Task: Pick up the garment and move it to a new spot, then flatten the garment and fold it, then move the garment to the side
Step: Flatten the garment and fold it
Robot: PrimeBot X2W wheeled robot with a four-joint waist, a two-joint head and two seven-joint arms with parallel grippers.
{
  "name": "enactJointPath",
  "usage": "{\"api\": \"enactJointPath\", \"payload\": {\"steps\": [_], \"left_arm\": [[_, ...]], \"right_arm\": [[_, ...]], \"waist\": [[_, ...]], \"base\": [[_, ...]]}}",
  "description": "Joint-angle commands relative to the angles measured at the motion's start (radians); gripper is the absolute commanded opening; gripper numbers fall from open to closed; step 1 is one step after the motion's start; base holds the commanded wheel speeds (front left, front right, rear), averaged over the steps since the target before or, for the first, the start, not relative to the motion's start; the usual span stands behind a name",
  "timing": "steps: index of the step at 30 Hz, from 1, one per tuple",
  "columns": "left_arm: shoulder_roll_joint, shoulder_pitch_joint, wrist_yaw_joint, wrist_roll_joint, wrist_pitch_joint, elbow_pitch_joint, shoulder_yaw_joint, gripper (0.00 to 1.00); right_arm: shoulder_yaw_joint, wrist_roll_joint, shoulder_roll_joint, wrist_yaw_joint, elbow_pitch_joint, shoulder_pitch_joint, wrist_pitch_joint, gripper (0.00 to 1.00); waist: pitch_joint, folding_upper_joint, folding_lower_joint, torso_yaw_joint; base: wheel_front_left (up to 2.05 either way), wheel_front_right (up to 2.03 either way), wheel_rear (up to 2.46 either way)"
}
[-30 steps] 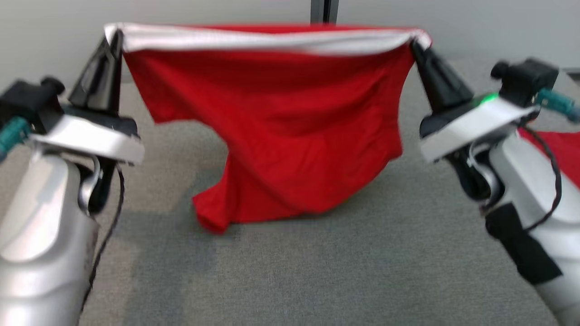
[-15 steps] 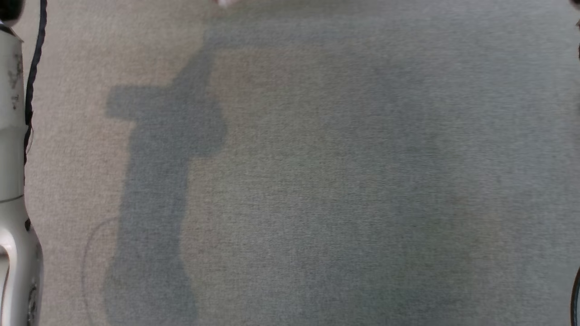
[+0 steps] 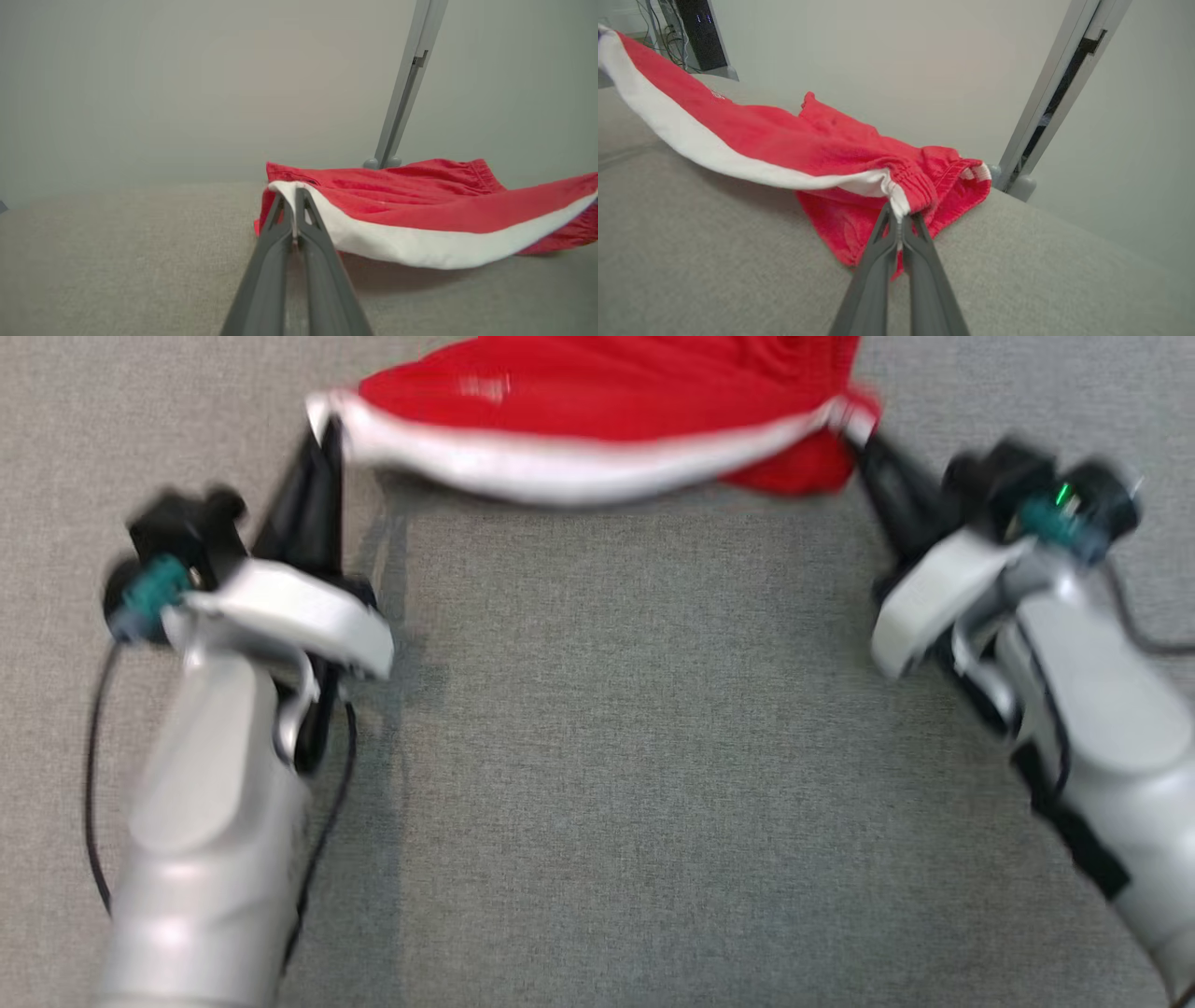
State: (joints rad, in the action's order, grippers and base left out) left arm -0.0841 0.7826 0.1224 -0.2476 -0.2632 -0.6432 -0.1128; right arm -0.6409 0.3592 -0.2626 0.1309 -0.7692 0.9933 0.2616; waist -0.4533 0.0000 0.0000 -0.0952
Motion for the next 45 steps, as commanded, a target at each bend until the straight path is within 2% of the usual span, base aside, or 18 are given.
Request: {"api": "enactJointPath", "payload": {"steps": [1, 6, 9, 14, 20, 24, 29, 36, 39, 45], "left_arm": [[-0.004, -0.021, 0.005, 0.000, -0.001, -0.001, 0.001, 0.00], [0.020, -0.208, 0.007, -0.023, -0.001, 0.007, 0.049, 0.00], [0.023, -0.302, 0.006, -0.026, -0.001, 0.022, 0.088, 0.00], [0.029, -0.444, 0.007, -0.033, -0.001, 0.038, 0.153, 0.00], [0.030, -0.595, 0.007, -0.046, -0.001, 0.044, 0.188, 0.00], [0.030, -0.723, 0.007, -0.055, -0.001, 0.040, 0.202, 0.00], [0.031, -0.813, 0.007, -0.043, -0.001, 0.044, 0.196, 0.00], [0.030, -0.869, 0.008, -0.046, -0.001, 0.069, 0.211, 0.00], [0.031, -0.853, 0.008, -0.050, -0.001, 0.091, 0.208, 0.00], [0.022, -0.755, 0.008, -0.019, -0.001, 0.126, 0.164, 0.00]], "right_arm": [[-0.014, 0.016, -0.012, 0.000, 0.025, -0.028, 0.004, 0.00], [-0.121, 0.137, -0.060, 0.000, 0.129, -0.240, 0.004, 0.00], [-0.127, 0.181, -0.079, 0.000, 0.180, -0.335, 0.004, 0.00], [-0.116, 0.208, -0.063, 0.000, 0.219, -0.469, 0.004, 0.00], [-0.122, 0.222, -0.031, 0.000, 0.229, -0.616, 0.005, 0.00], [-0.186, 0.271, -0.017, 0.000, 0.216, -0.738, 0.005, 0.00], [-0.254, 0.343, -0.031, 0.000, 0.238, -0.799, 0.005, 0.00], [-0.347, 0.412, -0.061, 0.000, 0.248, -0.828, 0.005, 0.00], [-0.358, 0.432, -0.068, 0.000, 0.255, -0.811, 0.005, 0.00], [-0.302, 0.481, -0.049, 0.000, 0.290, -0.772, 0.004, 0.00]], "waist": [[0.008, 0.0000, 0.0000, 0.005], [0.072, 0.0000, 0.0000, 0.024], [0.123, 0.0000, 0.0000, 0.034], [0.215, 0.0000, 0.0000, 0.043], [0.338, 0.0000, 0.0000, 0.046], [0.444, 0.0000, 0.0000, 0.055], [0.500, 0.0000, 0.0000, 0.070], [0.522, 0.0000, 0.0000, 0.084], [0.515, 0.0000, 0.0000, 0.091], [0.478, 0.0000, 0.0000, 0.104]], "base": [[0.00, 0.00, 0.00], [0.00, 0.00, 0.00], [0.00, 0.00, 0.00], [0.00, 0.00, 0.00], [0.00, 0.00, 0.00], [0.00, 0.00, 0.00], [0.00, 0.00, 0.00], [0.00, 0.00, 0.00], [0.00, 0.00, 0.00], [0.00, 0.00, 0.00]]}}
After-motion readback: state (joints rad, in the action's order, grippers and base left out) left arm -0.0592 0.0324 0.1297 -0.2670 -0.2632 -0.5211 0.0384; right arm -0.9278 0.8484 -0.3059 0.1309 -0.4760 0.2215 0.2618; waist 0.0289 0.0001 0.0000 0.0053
